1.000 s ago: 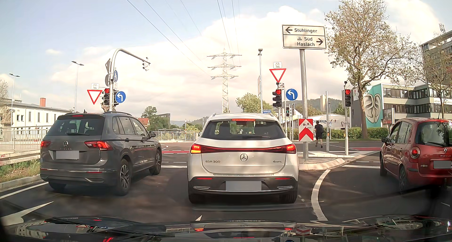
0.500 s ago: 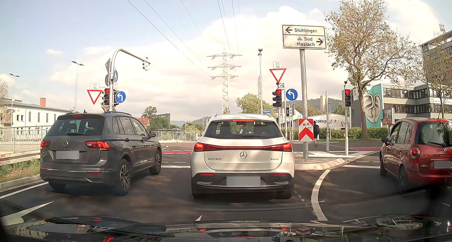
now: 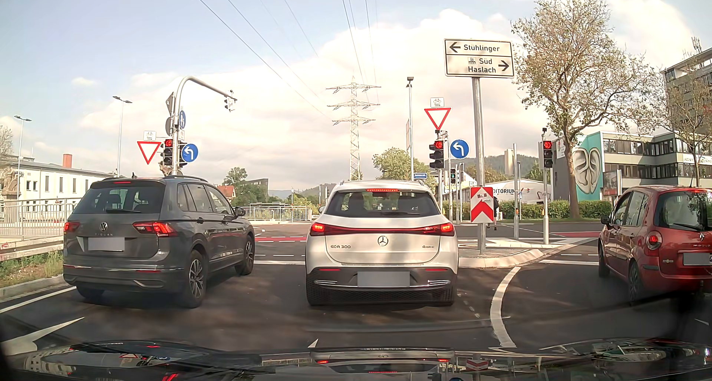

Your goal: Follow the waypoints while adhering to traffic rules and regulations

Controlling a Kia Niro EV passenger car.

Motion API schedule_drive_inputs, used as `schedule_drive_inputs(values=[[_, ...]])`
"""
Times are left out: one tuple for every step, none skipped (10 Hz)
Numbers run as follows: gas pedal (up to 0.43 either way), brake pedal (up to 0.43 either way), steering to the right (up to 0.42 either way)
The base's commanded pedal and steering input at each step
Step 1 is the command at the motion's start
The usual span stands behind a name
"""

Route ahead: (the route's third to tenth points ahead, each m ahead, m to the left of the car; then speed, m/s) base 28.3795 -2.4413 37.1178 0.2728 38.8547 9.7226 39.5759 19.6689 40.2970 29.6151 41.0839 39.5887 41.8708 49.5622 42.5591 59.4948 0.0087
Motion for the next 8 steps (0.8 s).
schedule_drive_inputs(values=[[0.0,0.22,-0.002],[0.0,0.22,-0.002],[0.0,0.226,-0.002],[0.0,0.22,-0.002],[0.0,0.22,-0.002],[0.0,0.22,-0.002],[0.0,0.22,-0.002],[0.0,0.22,-0.002]])
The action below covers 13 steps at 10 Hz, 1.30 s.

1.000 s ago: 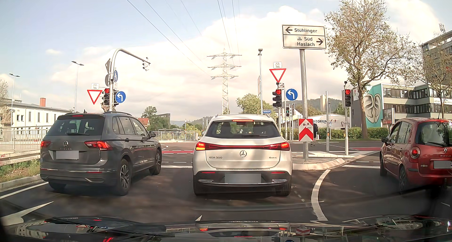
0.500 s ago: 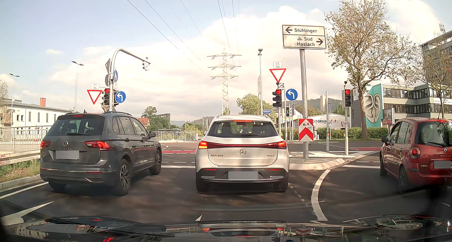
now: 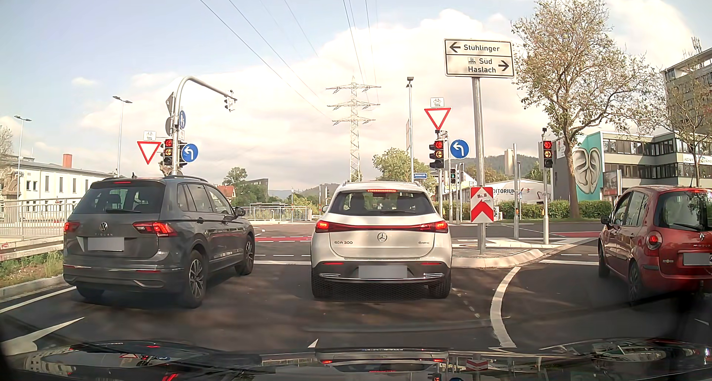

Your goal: Follow the waypoints while adhering to traffic rules and regulations

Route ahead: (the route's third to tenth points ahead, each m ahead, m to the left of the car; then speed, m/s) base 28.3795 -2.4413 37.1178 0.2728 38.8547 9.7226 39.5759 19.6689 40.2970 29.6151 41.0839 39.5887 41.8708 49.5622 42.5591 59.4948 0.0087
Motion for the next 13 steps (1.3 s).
schedule_drive_inputs(values=[[0.0,0.22,-0.002],[0.0,0.22,-0.002],[0.0,0.226,-0.002],[0.0,0.22,-0.002],[0.0,0.22,-0.002],[0.0,0.22,-0.002],[0.0,0.22,-0.002],[0.0,0.22,-0.002],[0.0,0.22,-0.002],[0.0,0.22,-0.002],[0.0,0.22,-0.002],[0.0,0.165,-0.002],[0.0,0.03,-0.002]])
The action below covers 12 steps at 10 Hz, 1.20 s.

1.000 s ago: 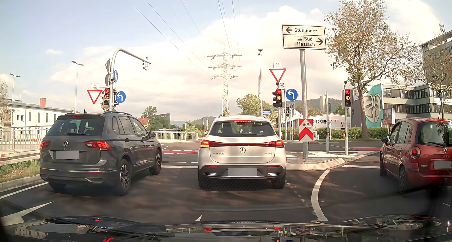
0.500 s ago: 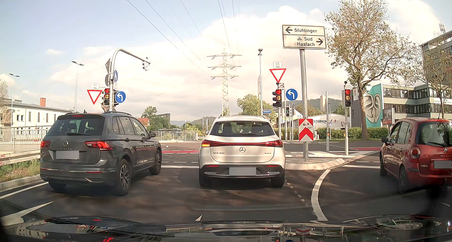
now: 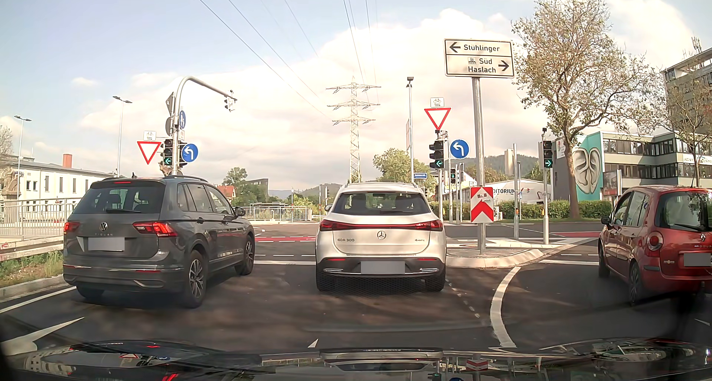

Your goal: Follow the waypoints while adhering to traffic rules and regulations

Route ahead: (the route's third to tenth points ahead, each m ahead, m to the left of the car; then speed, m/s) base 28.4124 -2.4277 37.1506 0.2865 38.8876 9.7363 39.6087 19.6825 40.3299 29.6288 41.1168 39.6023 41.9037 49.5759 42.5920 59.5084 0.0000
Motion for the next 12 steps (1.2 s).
schedule_drive_inputs(values=[[0.0,0.0,-0.002],[0.0,0.0,-0.002],[0.0,0.0,-0.002],[0.0,0.0,-0.002],[0.028,0.0,-0.002],[0.197,0.0,-0.002],[0.228,0.0,-0.002],[0.26,0.0,-0.002],[0.28,0.0,-0.003],[0.299,0.0,-0.004],[0.311,0.0,-0.004],[0.319,0.0,-0.005]])
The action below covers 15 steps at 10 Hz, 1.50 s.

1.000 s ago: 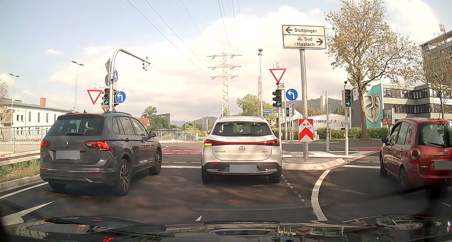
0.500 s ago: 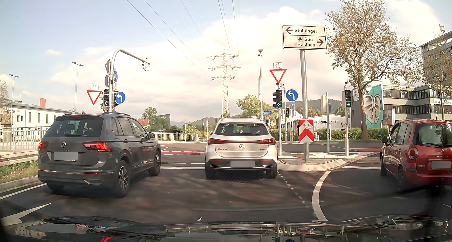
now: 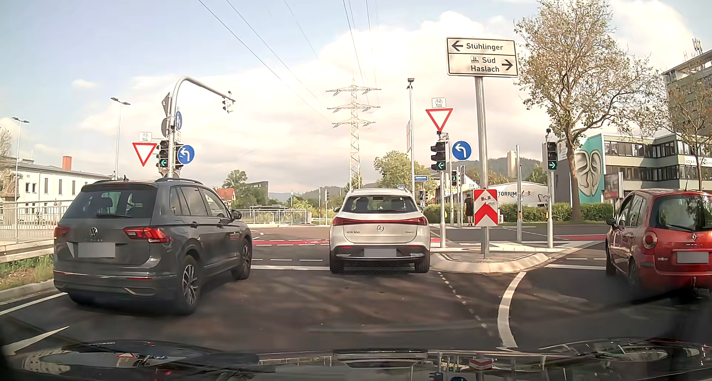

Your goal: Follow the waypoints while adhering to traffic rules and regulations

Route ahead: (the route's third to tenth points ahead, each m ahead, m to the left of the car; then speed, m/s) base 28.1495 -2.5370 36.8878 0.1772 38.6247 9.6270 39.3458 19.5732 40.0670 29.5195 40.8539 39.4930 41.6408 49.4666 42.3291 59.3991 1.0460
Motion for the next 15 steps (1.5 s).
schedule_drive_inputs(values=[[0.319,0.0,-0.005],[0.331,0.0,-0.005],[0.331,0.0,-0.005],[0.331,0.0,-0.005],[0.331,0.0,-0.005],[0.331,0.0,-0.004],[0.331,0.0,-0.004],[0.331,0.0,-0.004],[0.331,0.0,-0.004],[0.331,0.0,-0.003],[0.331,0.0,-0.003],[0.331,0.0,-0.002],[0.331,0.0,-0.001],[0.331,0.0,0.0],[0.331,0.0,0.001]])
